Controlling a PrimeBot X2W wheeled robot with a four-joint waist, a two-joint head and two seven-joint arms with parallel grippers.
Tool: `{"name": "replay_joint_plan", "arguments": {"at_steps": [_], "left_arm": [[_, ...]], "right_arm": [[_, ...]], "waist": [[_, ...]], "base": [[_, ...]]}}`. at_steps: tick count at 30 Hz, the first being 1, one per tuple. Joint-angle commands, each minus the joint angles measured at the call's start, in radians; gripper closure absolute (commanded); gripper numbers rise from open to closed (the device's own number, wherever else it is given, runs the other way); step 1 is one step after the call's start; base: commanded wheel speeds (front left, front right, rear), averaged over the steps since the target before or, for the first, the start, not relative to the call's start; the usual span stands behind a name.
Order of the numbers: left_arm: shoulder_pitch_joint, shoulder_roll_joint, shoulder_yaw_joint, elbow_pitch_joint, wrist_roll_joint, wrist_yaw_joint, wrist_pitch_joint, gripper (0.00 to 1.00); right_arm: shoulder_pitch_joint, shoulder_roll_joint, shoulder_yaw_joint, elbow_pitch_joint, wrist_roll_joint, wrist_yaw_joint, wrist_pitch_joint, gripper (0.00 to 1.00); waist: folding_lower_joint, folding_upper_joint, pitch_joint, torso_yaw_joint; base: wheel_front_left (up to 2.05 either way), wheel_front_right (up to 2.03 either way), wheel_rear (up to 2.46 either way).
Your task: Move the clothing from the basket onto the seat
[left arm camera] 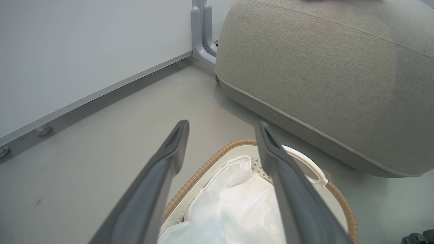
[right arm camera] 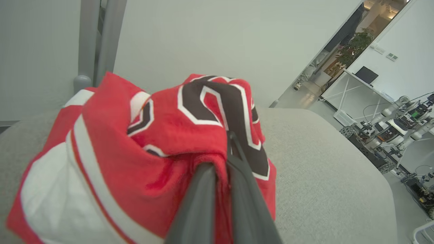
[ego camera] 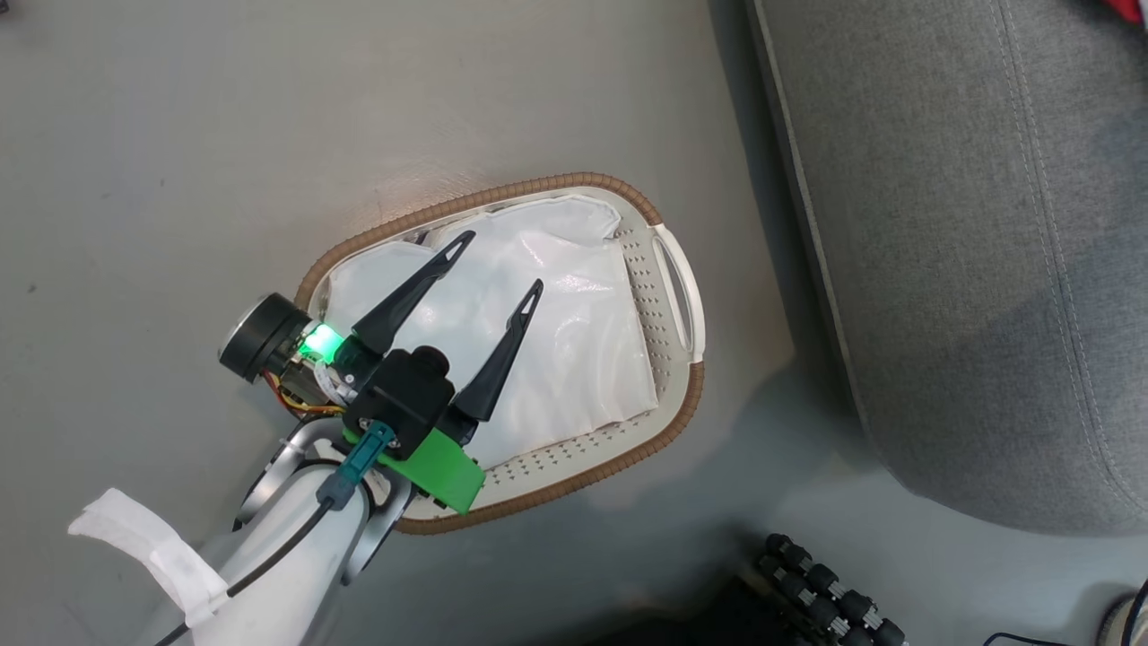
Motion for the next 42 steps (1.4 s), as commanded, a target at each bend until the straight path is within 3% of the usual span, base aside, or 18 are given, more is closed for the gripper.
{"name": "replay_joint_plan", "arguments": {"at_steps": [1, 5, 6, 7, 8, 9, 16, 27, 36, 42], "left_arm": [[-0.007, 0.008, 0.002, -0.008, 0.0, 0.006, 0.003, 0.0], [0.001, 0.017, 0.001, -0.02, -0.007, 0.008, 0.003, 0.0], [0.004, 0.016, -0.001, -0.022, -0.011, 0.008, 0.002, 0.0], [0.007, 0.016, -0.002, -0.022, -0.013, 0.008, 0.001, 0.0], [0.011, 0.013, -0.005, -0.023, -0.023, 0.005, -0.004, 0.0], [0.013, 0.009, -0.005, -0.025, -0.034, 0.001, -0.008, 0.0], [0.012, -0.01, -0.001, -0.015, -0.076, 0.003, -0.041, 0.0], [0.047, -0.08, 0.064, 0.045, -0.158, 0.029, -0.086, 0.0], [0.125, -0.148, 0.199, 0.075, -0.182, 0.047, -0.087, 0.0], [0.201, -0.193, 0.33, 0.076, -0.182, 0.055, -0.086, 0.0]], "right_arm": [[0.023, 0.008, 0.001, 0.006, -0.013, -0.001, -0.002, 1.0], [0.058, 0.048, 0.02, -0.005, -0.027, -0.001, -0.002, 1.0], [0.067, 0.058, 0.02, -0.014, -0.027, -0.001, -0.002, 0.87], [0.077, 0.068, 0.022, -0.022, -0.03, -0.001, -0.002, 0.58], [0.09, 0.082, 0.027, -0.032, -0.033, -0.001, -0.002, 0.4], [0.099, 0.09, 0.033, -0.04, -0.034, -0.001, -0.002, 0.0], [0.174, 0.122, 0.095, -0.075, -0.013, -0.001, -0.002, 0.0], [0.288, 0.095, 0.223, -0.135, 0.038, -0.001, -0.002, 0.0], [0.32, 0.094, 0.358, -0.226, 0.098, -0.001, -0.002, 0.0], [0.372, 0.147, 0.428, -0.271, 0.145, -0.001, -0.002, 0.0]], "waist": [[-0.0002, 0.0107, 0.003, -0.007], [-0.0002, 0.0107, -0.002, -0.021], [-0.0002, 0.0107, -0.005, -0.024], [-0.0002, 0.0107, -0.01, -0.027], [-0.0002, 0.0107, -0.016, -0.03], [-0.0002, 0.0107, -0.022, -0.032], [-0.0002, 0.0107, -0.084, -0.038], [-0.0002, 0.0107, -0.245, 0.003], [-0.0002, 0.0107, -0.391, 0.084], [-0.0002, 0.0107, -0.464, 0.145]], "base": [[0.0, 0.0, 0.0], [0.0, 0.0, 0.0], [0.0, 0.0, 0.0], [0.0, 0.0, 0.0], [0.0, 0.0, 0.0], [0.0, 0.0, 0.0], [0.0, 0.0, 0.0], [0.0, 0.0, 0.0], [0.0, 0.0, 0.0], [0.0, 0.0, 0.0]]}}
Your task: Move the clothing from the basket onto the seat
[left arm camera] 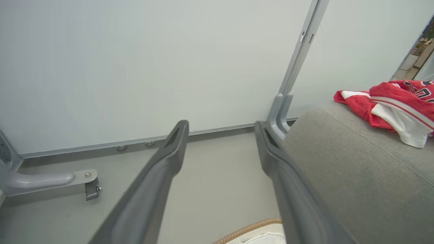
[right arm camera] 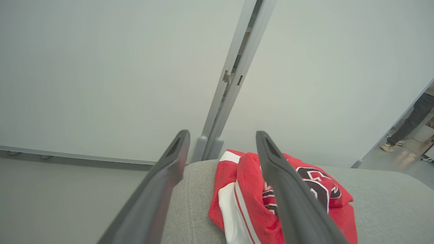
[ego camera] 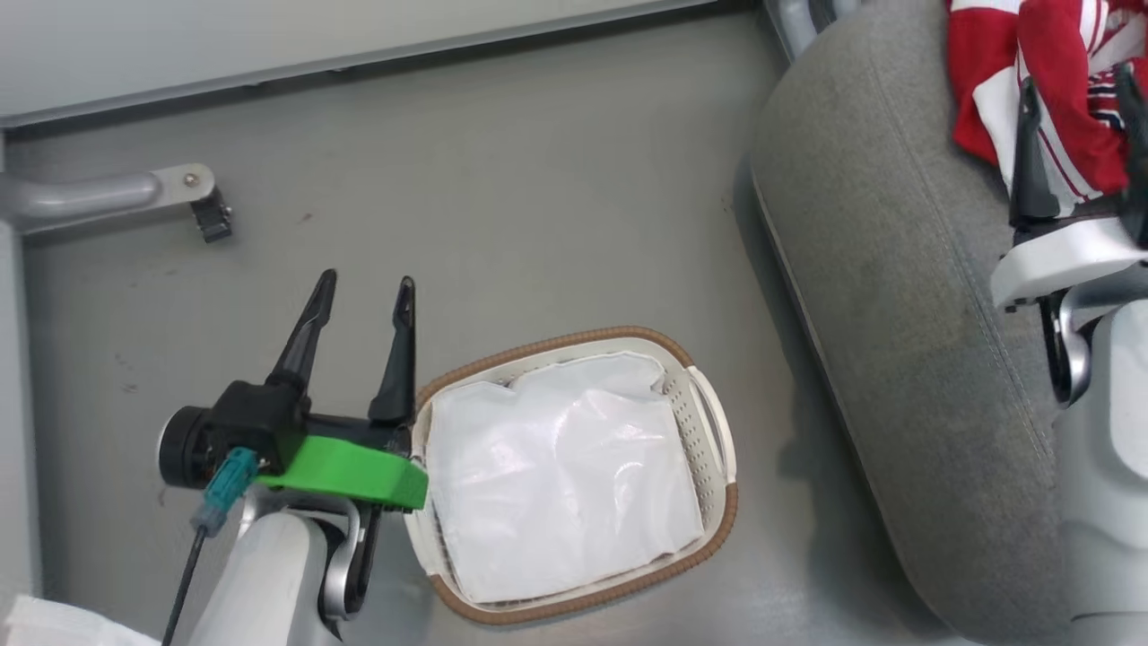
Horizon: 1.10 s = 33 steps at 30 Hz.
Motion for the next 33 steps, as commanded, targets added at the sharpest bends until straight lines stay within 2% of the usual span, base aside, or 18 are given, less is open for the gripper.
{"name": "replay_joint_plan", "arguments": {"at_steps": [1, 8, 12, 15, 21, 33], "left_arm": [[0.034, -0.008, 0.027, -0.002, 0.005, 0.003, 0.0, 0.0], [0.13, -0.041, 0.165, 0.007, 0.02, -0.015, -0.001, 0.0], [0.184, -0.055, 0.216, 0.028, 0.031, -0.026, -0.001, 0.0], [0.224, -0.066, 0.247, 0.044, 0.03, -0.033, -0.001, 0.0], [0.281, -0.073, 0.277, 0.061, 0.04, -0.043, -0.001, 0.0], [0.312, -0.076, 0.264, 0.085, 0.024, -0.049, -0.001, 0.0]], "right_arm": [[0.034, 0.012, 0.015, -0.012, 0.013, -0.001, -0.002, 0.0], [0.134, 0.068, 0.091, -0.034, 0.081, -0.001, -0.002, 0.0], [0.21, 0.079, 0.11, -0.034, 0.115, -0.001, -0.002, 0.0], [0.275, 0.082, 0.166, -0.024, 0.198, -0.001, -0.002, 0.0], [0.392, 0.081, 0.254, -0.048, 0.279, -0.001, -0.002, 0.0], [0.501, 0.081, 0.28, -0.098, 0.345, -0.001, -0.002, 0.0]], "waist": [[0.0001, 0.0107, -0.082, 0.082], [0.0001, 0.0107, -0.139, 0.128], [0.0001, 0.0107, -0.184, 0.147], [0.0001, 0.0107, -0.216, 0.157], [0.0001, 0.0107, -0.255, 0.169], [0.0001, 0.0107, -0.276, 0.168]], "base": [[0.0, 0.0, 0.0], [0.0, 0.0, 0.0], [0.0, 0.0, 0.0], [0.0, 0.0, 0.0], [0.0, 0.0, 0.0], [0.0, 0.0, 0.0]]}}
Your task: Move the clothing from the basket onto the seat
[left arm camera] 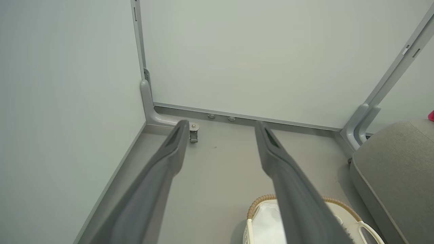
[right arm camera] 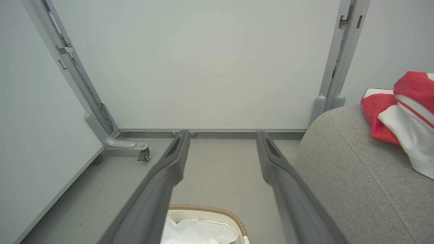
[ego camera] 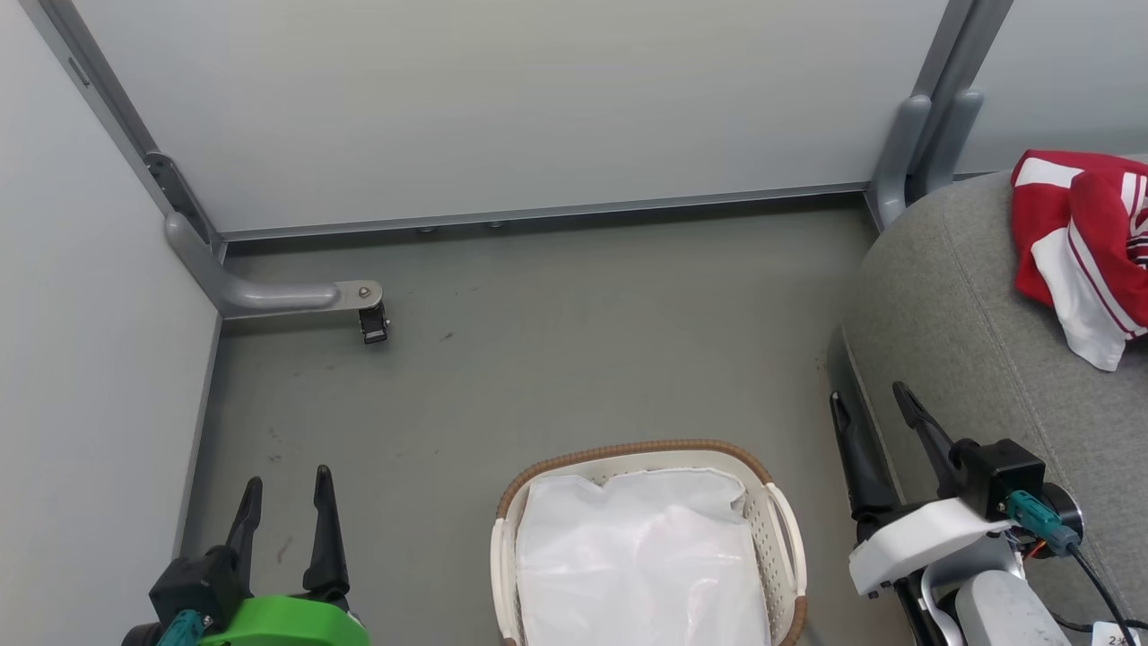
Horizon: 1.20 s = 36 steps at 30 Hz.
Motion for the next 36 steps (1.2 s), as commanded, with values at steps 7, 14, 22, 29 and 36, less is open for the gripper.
{"name": "replay_joint_plan", "arguments": {"at_steps": [7, 14, 22, 29, 36], "left_arm": [[0.011, -0.001, -0.011, 0.005, -0.008, 0.0, -0.001, 0.0], [0.009, 0.0, -0.017, 0.012, -0.012, -0.002, -0.001, 0.0], [0.0, -0.001, -0.025, 0.036, -0.023, 0.0, 0.0, 1.0], [-0.01, -0.003, -0.013, 0.056, -0.107, -0.002, 0.027, 1.0], [-0.021, -0.002, 0.001, 0.045, -0.228, -0.006, 0.06, 1.0]], "right_arm": [[0.014, -0.004, 0.014, 0.008, 0.011, -0.001, -0.002, 0.0], [0.012, -0.004, 0.015, 0.013, 0.013, -0.001, -0.002, 0.0], [0.006, 0.002, 0.019, 0.021, 0.013, 0.0, 0.0, 1.0], [0.017, 0.005, 0.008, 0.037, 0.104, 0.0, 0.026, 1.0], [0.019, 0.005, -0.007, 0.027, 0.236, 0.0, 0.06, 1.0]], "waist": [[0.0001, 0.0107, -0.005, -0.002], [0.0001, 0.0107, -0.005, -0.002], [0.0001, 0.0, -0.006, -0.003], [0.0001, 0.0004, -0.007, -0.001], [0.0001, 0.001, -0.01, 0.001]], "base": [[0.0, 0.0, 0.0], [0.0, 0.0, 0.0], [0.0, 0.0, 0.0], [0.0, 0.0, 0.0], [0.0, 0.0, 0.0]]}}
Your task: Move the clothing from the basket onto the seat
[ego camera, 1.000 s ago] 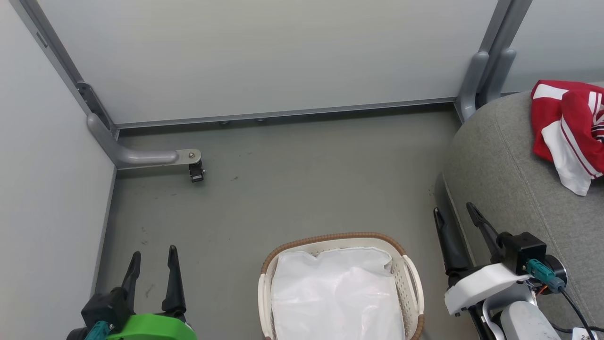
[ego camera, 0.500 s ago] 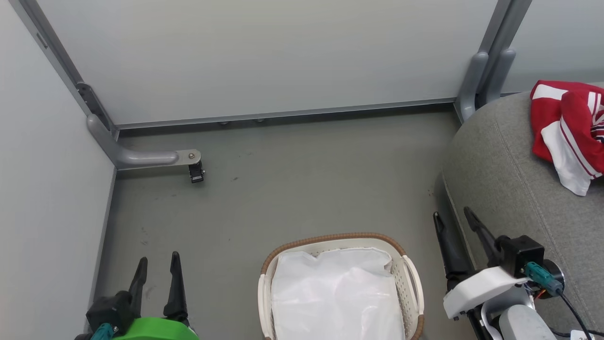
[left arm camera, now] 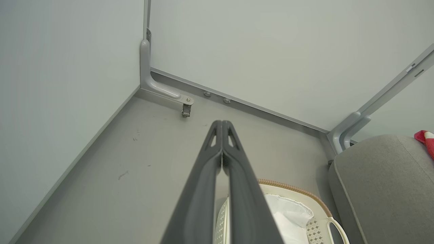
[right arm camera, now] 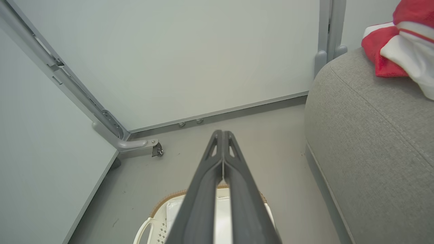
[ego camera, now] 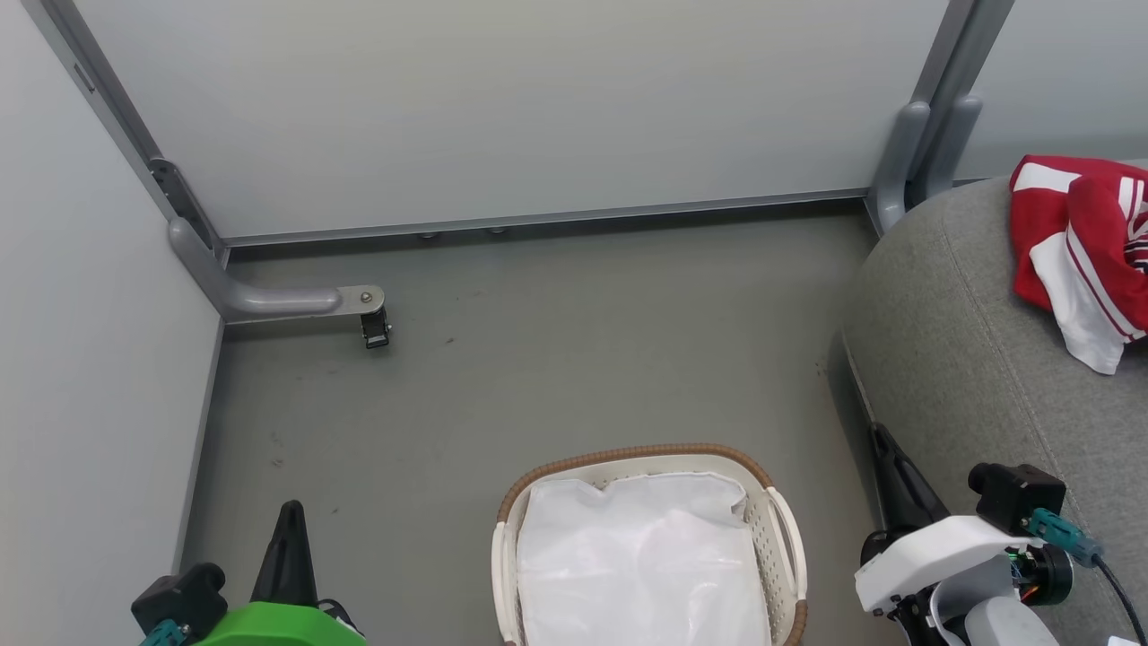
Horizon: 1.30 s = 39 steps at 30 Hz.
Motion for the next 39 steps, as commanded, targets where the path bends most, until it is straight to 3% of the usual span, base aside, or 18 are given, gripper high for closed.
{"name": "replay_joint_plan", "arguments": {"at_steps": [1, 39], "left_arm": [[-0.022, 0.002, 0.01, -0.02, -0.041, -0.006, 0.01, 1.0], [-0.072, 0.004, 0.071, -0.059, -0.539, -0.019, 0.154, 1.0]], "right_arm": [[-0.012, -0.003, -0.009, -0.021, 0.045, 0.0, 0.01, 1.0], [-0.008, -0.008, -0.072, -0.059, 0.59, -0.001, 0.154, 1.0]], "waist": [[0.0, 0.001, -0.001, 0.001], [0.0, 0.0042, -0.014, 0.012]], "base": [[0.0, 0.0, 0.0], [0.0, 0.0, 0.0]]}}
